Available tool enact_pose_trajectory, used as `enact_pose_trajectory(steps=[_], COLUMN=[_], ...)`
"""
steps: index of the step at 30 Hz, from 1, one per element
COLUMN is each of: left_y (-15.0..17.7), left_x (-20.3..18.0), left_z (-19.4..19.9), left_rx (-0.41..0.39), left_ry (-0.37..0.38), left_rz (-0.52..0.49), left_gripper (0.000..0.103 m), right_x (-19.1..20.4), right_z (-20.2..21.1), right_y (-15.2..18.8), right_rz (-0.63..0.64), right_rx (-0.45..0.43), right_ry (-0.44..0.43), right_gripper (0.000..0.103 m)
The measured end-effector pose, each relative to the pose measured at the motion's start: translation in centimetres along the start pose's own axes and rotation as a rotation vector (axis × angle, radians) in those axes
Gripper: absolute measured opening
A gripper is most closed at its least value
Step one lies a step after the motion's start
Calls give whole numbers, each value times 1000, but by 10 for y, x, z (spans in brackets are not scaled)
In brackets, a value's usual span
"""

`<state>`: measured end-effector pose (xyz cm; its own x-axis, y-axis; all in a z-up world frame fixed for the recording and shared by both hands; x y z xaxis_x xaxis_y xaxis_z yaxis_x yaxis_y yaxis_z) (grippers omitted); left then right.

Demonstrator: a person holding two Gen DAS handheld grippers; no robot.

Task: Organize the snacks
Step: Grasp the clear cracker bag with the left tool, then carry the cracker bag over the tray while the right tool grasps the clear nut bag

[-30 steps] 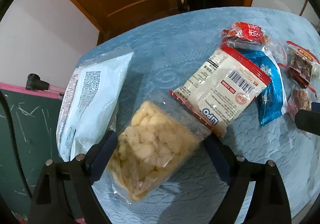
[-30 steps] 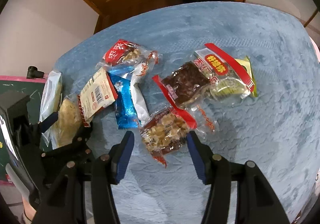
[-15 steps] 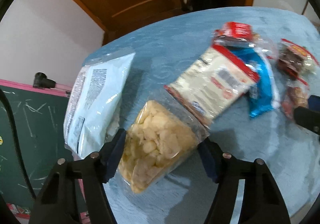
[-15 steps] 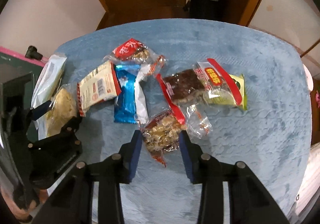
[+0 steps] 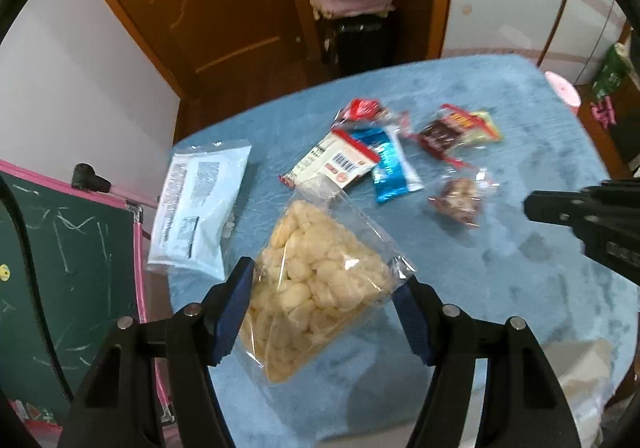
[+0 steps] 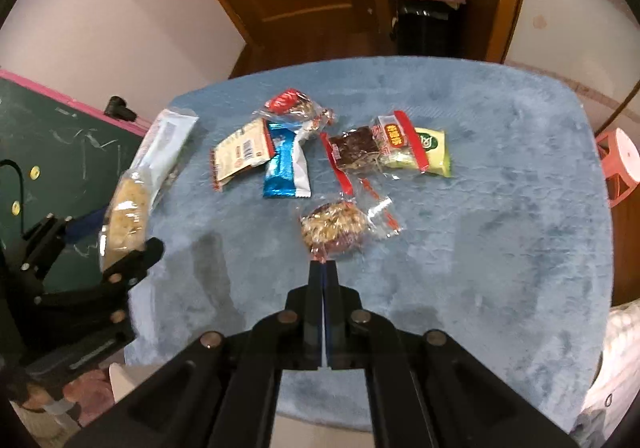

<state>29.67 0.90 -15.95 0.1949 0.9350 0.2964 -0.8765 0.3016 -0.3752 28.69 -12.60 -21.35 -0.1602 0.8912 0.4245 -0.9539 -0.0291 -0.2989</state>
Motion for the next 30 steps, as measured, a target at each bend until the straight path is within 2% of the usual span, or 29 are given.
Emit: enact_pose_trajectory(steps=[6, 8, 12, 14, 18, 25, 30], left_y=[26, 42, 75, 95, 130, 161, 163], left_x=[3, 3, 6, 9, 7, 2, -6], left_z=[67, 87, 118, 131, 147, 142, 138], left_rx=[-56, -71, -98, -103, -108, -78, -67], left_ry=[59, 77, 114, 144, 205, 280, 290], left_rz=[27, 30, 44, 51, 55, 81, 82], left_gripper=[66, 66, 66, 66, 66, 66, 66], right_x=[-3, -7, -17, -24, -34, -43, -35], right_z=[-7, -22, -41, -49, -64, -76, -92], right_y=[-7, -12, -16, -19, -23, -32, -33], right_rz=[-17, -61, -110, -136, -195, -234, -185], right_rx=[-7, 17, 25, 12, 26, 5, 26], right_ry=[-15, -24, 5, 26, 9, 68, 104], right_gripper=[2, 8, 31, 35, 38, 65, 68])
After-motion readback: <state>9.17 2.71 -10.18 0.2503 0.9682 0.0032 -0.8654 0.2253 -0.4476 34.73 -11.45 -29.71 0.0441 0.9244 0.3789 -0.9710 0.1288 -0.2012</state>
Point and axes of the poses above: each gripper's, at about its wrist camera, not at the fingertips, and z roughly against the way its jaws point, x to its left, y to its underside, the point moved 3 cm from there along -z, roughly the way its jaws point, and after that the axes turned 9 degrees about -y, right-handed, at the moved point
